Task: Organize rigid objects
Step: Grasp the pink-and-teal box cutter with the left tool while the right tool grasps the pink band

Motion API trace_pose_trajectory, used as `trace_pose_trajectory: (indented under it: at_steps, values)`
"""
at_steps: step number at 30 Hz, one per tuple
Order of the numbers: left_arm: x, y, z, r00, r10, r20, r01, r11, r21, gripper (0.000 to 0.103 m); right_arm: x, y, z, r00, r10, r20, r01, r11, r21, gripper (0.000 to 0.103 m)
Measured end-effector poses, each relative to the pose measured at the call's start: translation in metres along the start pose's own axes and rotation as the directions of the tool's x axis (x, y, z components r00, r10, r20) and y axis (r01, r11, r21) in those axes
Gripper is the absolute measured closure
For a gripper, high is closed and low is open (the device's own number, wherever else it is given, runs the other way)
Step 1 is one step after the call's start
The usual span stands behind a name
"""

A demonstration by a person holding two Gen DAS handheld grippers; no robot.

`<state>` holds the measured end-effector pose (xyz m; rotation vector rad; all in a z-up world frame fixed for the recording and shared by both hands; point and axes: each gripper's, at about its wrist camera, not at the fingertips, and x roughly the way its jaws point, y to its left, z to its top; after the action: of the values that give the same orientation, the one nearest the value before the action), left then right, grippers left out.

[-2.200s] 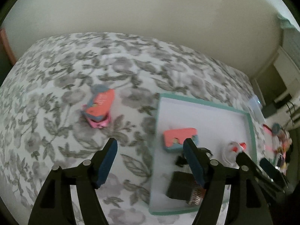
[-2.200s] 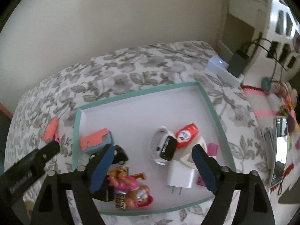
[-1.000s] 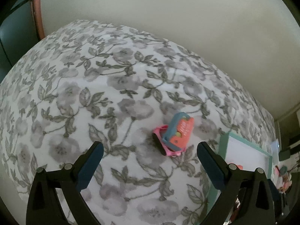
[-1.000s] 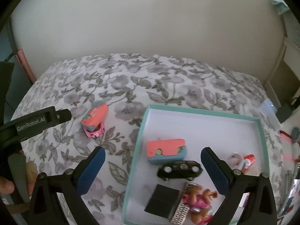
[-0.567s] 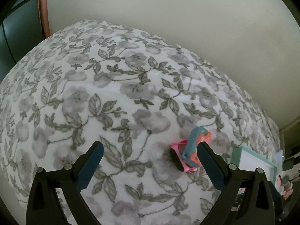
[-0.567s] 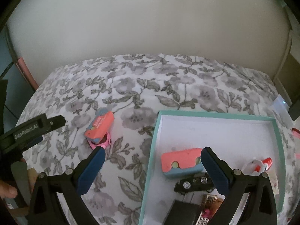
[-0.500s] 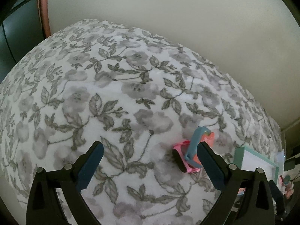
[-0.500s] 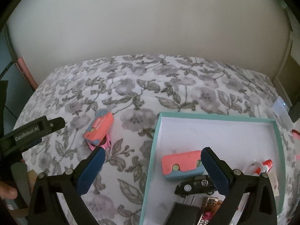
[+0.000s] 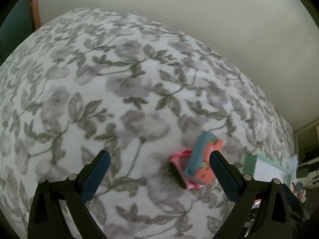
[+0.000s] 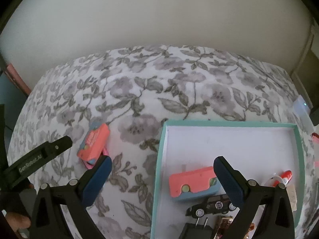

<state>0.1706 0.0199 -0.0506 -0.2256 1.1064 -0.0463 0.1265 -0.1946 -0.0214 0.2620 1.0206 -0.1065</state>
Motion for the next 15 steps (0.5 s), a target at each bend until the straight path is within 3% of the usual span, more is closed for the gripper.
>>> trace_pose_trajectory:
  at_steps: [8, 15]
  values:
    - [0.014, -0.031, 0.0, 1.0, 0.001, -0.024, 0.001, 0.993, 0.12, 0.003, -0.002, -0.011, 0.019, 0.999, 0.021, 0.032, -0.023, 0.997, 0.068, 0.0]
    - [0.026, -0.044, -0.002, 0.999, 0.022, -0.04, -0.015, 0.986, 0.165, 0.006, 0.01, -0.001, 0.024, 0.998, 0.055, 0.021, -0.056, 0.997, 0.045, 0.0]
